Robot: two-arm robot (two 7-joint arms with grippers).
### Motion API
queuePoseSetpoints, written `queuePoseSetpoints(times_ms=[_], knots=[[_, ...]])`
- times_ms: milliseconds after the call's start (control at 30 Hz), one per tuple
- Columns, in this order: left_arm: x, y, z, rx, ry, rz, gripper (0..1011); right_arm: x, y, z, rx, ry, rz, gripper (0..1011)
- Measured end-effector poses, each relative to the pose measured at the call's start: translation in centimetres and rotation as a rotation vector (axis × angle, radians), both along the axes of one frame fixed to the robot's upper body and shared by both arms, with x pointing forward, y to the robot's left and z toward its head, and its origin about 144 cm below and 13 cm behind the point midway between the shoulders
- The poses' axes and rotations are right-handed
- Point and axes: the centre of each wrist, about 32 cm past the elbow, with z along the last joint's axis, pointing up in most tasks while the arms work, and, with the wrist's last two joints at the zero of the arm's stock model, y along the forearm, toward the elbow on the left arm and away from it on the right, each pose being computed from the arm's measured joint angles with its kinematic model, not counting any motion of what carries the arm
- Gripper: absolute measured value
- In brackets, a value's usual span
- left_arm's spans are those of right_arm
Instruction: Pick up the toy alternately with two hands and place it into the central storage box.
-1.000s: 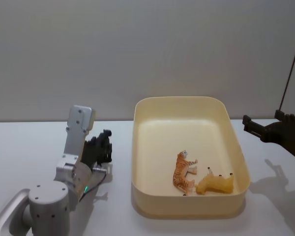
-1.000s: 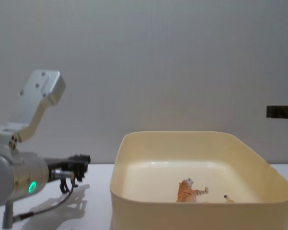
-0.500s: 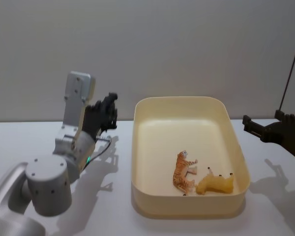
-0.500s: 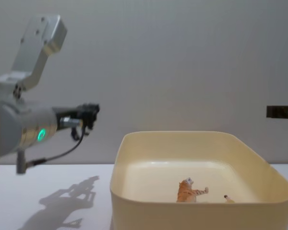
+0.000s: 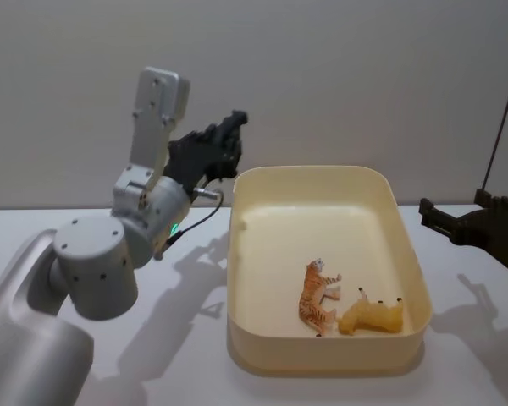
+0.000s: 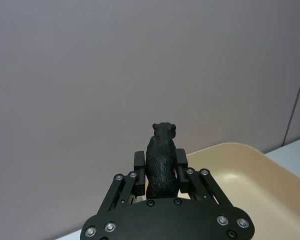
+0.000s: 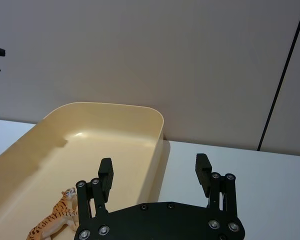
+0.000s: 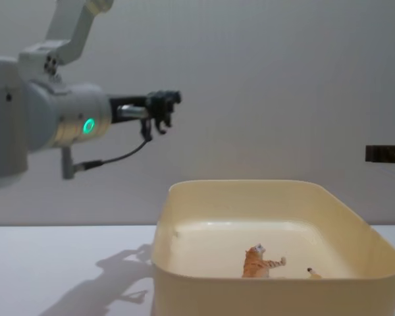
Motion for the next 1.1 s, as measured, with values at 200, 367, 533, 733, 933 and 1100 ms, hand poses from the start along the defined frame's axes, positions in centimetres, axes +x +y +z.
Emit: queuePoseSetpoints(times_ms=[200,367,533,733,933,1100], knots=[[1.1,-0.5,1.0,-0.015,0.000,-0.091,327,0.0,0.0,0.0,0.000,0.000,0.000,1001],[2.1,-0.9,1.6,-0.021,0.016,-0.172,327,0.0,0.0,0.0,0.000,0.000,0.000,1001],[3.1,-1.3,1.9,-0.018,0.052,-0.256,327,0.0,0.0,0.0,0.000,0.000,0.000,1001],[4.0,-1.7,1.8,-0.004,0.106,-0.343,339,0.0,0.0,0.0,0.000,0.000,0.000,1001],[4.9,-2.1,1.4,0.017,0.164,-0.416,536,0.0,0.0,0.0,0.000,0.000,0.000,1001],[5.3,-2.3,1.2,0.025,0.195,-0.454,681,0.0,0.0,0.0,0.000,0.000,0.000,1001]])
